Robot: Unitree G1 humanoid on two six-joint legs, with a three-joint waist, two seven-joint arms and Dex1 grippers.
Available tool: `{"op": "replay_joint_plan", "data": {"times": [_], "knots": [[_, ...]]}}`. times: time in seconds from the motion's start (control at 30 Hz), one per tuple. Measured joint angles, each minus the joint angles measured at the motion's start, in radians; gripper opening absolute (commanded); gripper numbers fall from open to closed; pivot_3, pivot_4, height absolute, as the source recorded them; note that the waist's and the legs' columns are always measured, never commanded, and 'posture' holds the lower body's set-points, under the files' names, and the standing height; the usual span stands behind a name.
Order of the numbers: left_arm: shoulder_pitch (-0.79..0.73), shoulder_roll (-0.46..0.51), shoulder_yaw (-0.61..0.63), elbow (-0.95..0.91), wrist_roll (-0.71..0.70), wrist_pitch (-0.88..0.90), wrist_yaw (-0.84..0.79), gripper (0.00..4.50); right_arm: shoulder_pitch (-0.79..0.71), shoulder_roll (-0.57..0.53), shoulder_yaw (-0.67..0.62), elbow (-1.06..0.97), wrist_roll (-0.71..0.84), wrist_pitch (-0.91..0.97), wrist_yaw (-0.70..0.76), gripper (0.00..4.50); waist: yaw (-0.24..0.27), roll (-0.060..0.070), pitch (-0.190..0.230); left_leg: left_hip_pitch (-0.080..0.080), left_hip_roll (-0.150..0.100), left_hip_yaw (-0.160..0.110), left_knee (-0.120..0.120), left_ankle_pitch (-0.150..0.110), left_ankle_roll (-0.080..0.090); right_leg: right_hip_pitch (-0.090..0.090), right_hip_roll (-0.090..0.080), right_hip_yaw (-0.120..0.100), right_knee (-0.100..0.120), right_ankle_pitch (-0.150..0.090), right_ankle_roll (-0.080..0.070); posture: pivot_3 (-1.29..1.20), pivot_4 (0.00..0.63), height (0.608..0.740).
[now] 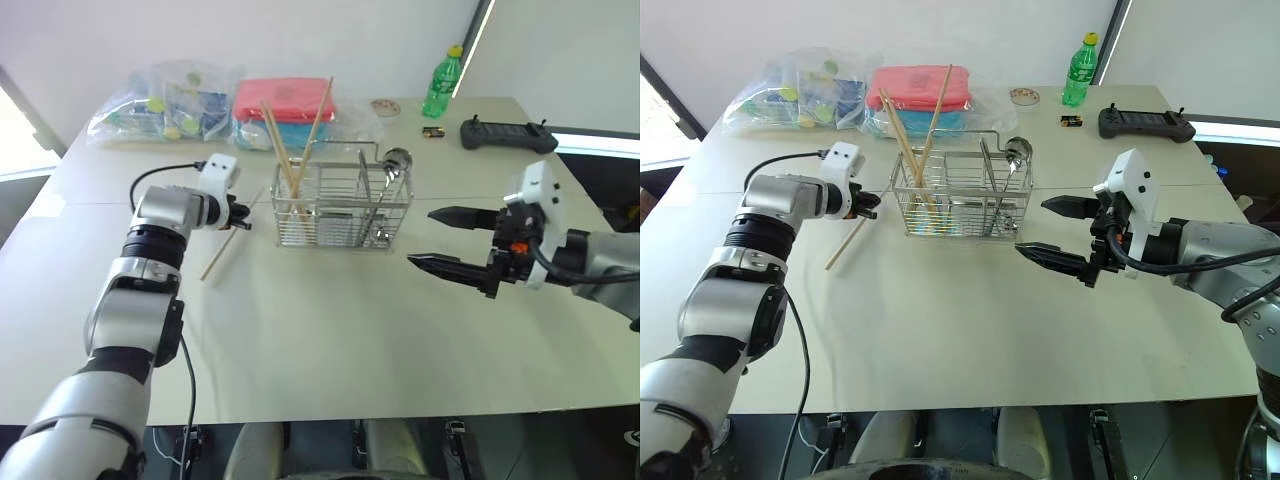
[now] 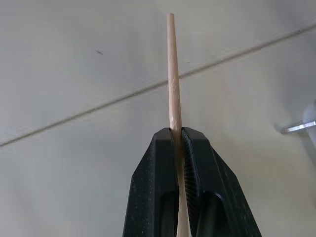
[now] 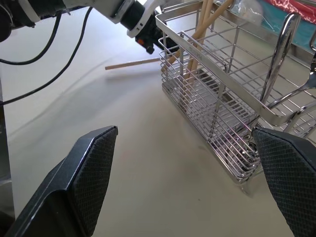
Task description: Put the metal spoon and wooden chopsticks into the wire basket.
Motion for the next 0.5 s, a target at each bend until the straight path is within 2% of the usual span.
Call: {"op": "replay_joint_plan", "data": {"times": [0.33, 0.5], "knots": [[0.049, 0.036, 0.244, -0.239, -0.080, -0.011, 0.183, 0.03, 0.009, -0.003, 0.017, 0.008, -0.042, -0.020, 0.034, 4.47, 0.005, 0.000, 0.000, -0.001, 0.000, 0.000, 0.001, 0.000, -0.001, 0.000, 0.000, 0.000, 0.000, 0.001, 0.001, 0.00, 0.150, 0.708], [-0.010, -0.035, 0.349, -0.422, -0.158, -0.210, 0.244, 0.03, 0.013, -0.004, 0.006, 0.019, -0.044, -0.019, 0.039, 4.47, 0.007, -0.001, 0.000, -0.002, 0.000, 0.000, 0.002, 0.001, -0.002, 0.001, 0.000, 0.000, -0.002, 0.002, 0.003, 0.00, 0.150, 0.708]]}}
